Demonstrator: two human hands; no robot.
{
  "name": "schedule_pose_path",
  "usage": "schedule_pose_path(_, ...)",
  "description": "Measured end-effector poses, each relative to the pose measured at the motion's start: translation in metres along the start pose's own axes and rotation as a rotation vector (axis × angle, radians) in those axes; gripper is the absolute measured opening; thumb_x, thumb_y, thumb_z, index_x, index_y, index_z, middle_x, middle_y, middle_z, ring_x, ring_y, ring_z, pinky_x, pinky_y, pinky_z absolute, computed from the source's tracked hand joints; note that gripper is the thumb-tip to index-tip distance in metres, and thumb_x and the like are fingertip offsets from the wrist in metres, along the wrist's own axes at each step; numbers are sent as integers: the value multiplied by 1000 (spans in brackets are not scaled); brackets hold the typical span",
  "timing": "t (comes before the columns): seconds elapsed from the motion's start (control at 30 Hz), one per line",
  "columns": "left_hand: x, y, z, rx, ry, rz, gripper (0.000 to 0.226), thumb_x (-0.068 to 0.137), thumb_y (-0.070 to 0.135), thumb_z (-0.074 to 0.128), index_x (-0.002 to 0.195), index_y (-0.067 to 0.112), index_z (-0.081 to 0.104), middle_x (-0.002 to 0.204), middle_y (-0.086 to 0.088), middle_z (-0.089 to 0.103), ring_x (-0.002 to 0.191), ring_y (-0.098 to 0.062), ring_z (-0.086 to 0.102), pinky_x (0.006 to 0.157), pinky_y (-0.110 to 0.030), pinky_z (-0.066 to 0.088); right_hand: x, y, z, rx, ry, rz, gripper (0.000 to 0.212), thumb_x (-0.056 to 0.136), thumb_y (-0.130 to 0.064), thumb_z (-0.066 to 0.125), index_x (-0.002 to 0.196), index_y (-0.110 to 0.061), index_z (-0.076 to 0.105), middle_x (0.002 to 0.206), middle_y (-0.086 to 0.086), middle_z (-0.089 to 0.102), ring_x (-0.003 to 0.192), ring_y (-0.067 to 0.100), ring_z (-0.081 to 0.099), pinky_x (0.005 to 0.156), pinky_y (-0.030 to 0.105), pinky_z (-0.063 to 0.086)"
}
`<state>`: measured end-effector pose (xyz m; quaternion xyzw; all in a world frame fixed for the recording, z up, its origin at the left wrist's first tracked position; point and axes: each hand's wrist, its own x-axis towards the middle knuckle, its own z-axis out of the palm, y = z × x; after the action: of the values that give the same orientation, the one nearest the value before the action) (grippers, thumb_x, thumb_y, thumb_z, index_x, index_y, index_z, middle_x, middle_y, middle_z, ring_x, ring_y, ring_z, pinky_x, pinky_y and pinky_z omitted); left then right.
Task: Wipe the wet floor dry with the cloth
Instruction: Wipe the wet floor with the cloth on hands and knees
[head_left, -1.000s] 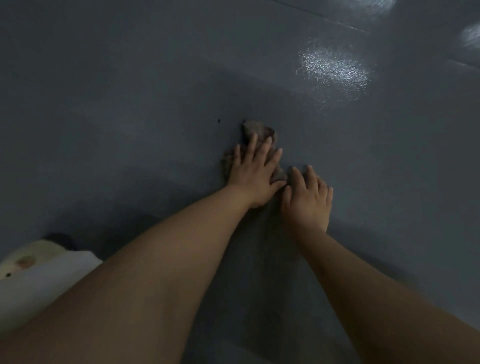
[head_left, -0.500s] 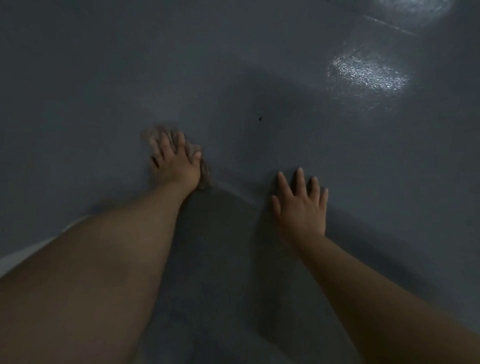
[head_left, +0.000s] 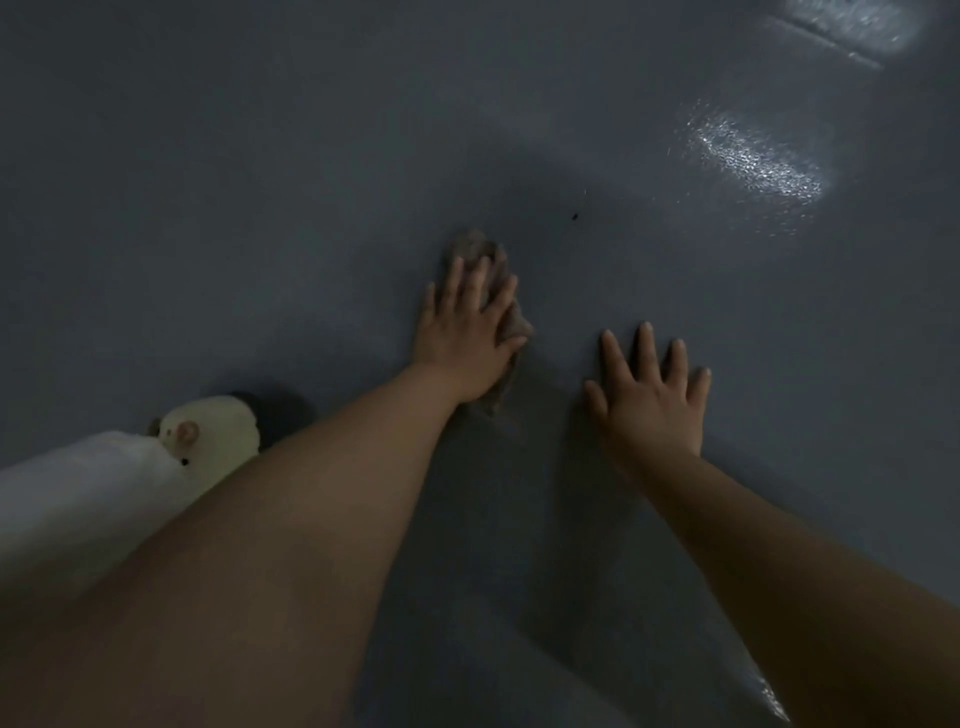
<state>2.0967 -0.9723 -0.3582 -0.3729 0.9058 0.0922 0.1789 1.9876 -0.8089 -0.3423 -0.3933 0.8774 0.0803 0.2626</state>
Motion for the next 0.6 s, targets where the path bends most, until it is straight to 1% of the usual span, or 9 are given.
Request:
schedule_pose_path(0.13,-7,-69,2,-172,32,-330,67,97,52,32,152,26,4,159,-6,-11,144,-31,-15,117,-48,0,1,-9,1,-9,24,29,64,96,-57,19,151,-32,-2,159,5,-11,144,38,-10,115,55,-5)
schedule_pose_path(0.23,-30,-108,11,-308,49,-634,66,98,51,31,153,25,5,159,-8,-12,144,-32,-15,116,-48,-1,2,-11,0,8,12,32,65,96,-59,19,151,-31,-3,159,7,-12,143,39,-12,115,55,-6)
schedule_pose_path(0.33,-58,-100,27,-411,132,-858,65,98,48,34,153,23,8,159,-9,-10,144,-33,-13,116,-49,-1,2,-12,2,-3,17,42,66,96,-58,20,151,-30,-2,159,7,-12,143,39,-12,115,56,-5)
schedule_pose_path(0.4,-76,-69,36,-415,144,-909,65,98,47,35,152,20,11,159,-11,-6,144,-36,-9,115,-50,0,3,-15,6,-4,43,62,65,96,-57,22,151,-29,1,159,7,-10,143,40,-11,115,56,-4)
schedule_pose_path(0.47,-94,-22,45,-349,136,-796,63,96,45,38,150,16,22,158,-16,5,143,-41,2,113,-53,9,3,-19,9,28,85,92,64,96,-55,25,151,-28,8,159,7,-6,143,40,-8,115,55,-3)
schedule_pose_path(0.5,-104,3,49,-312,156,-659,59,94,44,39,146,15,34,155,-19,17,141,-44,12,111,-55,18,4,-21,9,48,100,104,63,96,-55,26,151,-27,11,160,7,-4,143,40,-7,115,55,-2)
schedule_pose_path(0.53,-113,27,54,-284,126,-491,58,90,45,39,139,16,46,150,-20,30,137,-45,22,107,-57,26,5,-23,10,62,111,113,62,96,-54,26,150,-26,13,160,8,-3,143,40,-6,115,55,-2)
schedule_pose_path(0.57,-119,47,57,-250,67,-334,59,86,47,37,135,18,52,146,-19,38,134,-44,27,104,-59,31,5,-23,11,66,118,121,62,96,-54,25,150,-26,14,160,8,-2,143,40,-6,115,55,-2)
schedule_pose_path(0.6,-122,58,58,-217,20,-227,62,83,51,35,134,21,53,145,-17,40,134,-42,27,104,-59,31,5,-23,12,59,122,124,61,96,-54,25,150,-26,14,160,8,-2,143,40,-6,115,55,-2)
